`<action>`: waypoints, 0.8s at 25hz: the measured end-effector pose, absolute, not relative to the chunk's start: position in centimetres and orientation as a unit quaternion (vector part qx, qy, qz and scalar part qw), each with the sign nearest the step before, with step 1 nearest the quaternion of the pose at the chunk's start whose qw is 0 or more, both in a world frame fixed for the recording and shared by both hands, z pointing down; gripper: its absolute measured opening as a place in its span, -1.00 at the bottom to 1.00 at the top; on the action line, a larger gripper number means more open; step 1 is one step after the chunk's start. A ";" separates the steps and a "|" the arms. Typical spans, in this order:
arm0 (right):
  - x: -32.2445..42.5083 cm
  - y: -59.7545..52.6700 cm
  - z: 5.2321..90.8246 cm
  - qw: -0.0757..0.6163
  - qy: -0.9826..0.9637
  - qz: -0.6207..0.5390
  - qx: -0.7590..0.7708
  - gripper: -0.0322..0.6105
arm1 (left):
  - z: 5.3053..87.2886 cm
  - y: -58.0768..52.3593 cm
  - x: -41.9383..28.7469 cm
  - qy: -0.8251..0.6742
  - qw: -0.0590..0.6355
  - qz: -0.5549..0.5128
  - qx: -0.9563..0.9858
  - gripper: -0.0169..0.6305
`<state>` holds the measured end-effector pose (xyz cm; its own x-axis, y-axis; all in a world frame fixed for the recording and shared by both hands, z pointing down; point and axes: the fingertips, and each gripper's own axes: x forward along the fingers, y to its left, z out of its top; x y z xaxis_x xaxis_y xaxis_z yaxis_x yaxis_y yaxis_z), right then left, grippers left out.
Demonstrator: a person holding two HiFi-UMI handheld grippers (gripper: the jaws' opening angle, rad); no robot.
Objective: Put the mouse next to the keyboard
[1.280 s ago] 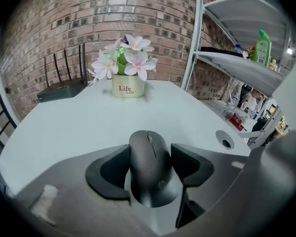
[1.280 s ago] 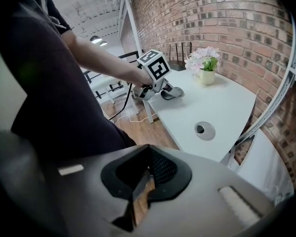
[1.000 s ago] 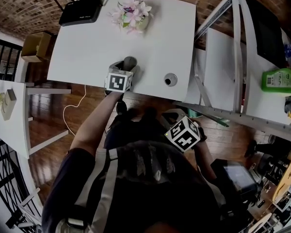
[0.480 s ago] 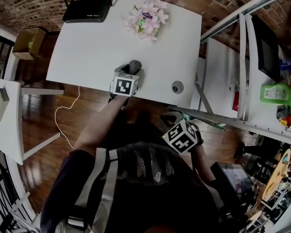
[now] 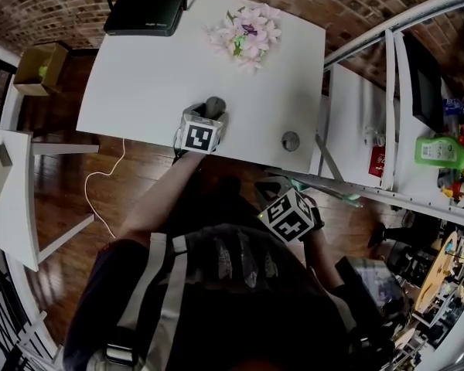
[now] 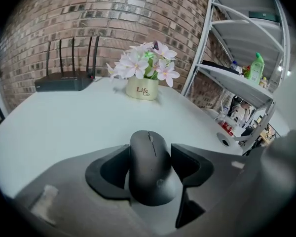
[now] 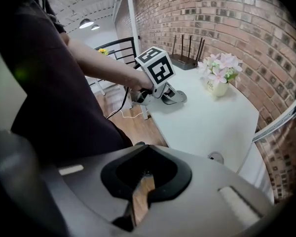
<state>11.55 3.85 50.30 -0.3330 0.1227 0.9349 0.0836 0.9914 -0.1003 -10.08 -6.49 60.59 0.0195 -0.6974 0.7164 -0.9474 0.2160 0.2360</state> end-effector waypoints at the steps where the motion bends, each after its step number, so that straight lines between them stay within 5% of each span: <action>1: 11.3 4.0 50.3 0.575 -0.816 0.018 -0.062 -0.88 | 60.6 -6.3 -10.4 -0.679 0.384 0.163 0.603 -0.12; 20: 5.1 9.0 50.9 0.583 -0.809 0.043 -0.060 -0.88 | 58.6 -3.8 -12.7 -0.585 0.430 0.181 0.664 -0.04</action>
